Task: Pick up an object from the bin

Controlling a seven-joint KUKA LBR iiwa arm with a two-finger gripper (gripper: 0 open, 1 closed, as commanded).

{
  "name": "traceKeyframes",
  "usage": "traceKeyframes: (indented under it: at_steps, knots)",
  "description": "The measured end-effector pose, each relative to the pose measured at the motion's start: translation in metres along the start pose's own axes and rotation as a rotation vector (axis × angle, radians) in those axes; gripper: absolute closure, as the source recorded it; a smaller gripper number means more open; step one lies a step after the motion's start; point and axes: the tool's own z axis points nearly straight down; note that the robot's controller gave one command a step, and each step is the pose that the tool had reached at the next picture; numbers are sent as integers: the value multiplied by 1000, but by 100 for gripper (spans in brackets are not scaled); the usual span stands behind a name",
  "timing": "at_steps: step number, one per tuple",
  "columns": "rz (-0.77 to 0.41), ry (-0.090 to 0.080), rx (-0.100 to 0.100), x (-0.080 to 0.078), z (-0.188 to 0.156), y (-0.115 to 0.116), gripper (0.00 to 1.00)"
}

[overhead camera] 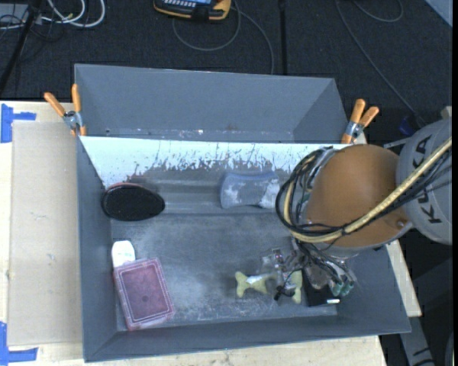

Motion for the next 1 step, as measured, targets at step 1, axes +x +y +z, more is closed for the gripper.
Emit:
traceKeyframes:
  at_steps: [1]
  knots:
    - [27, 6, -1, -2, -69, 4, 100]
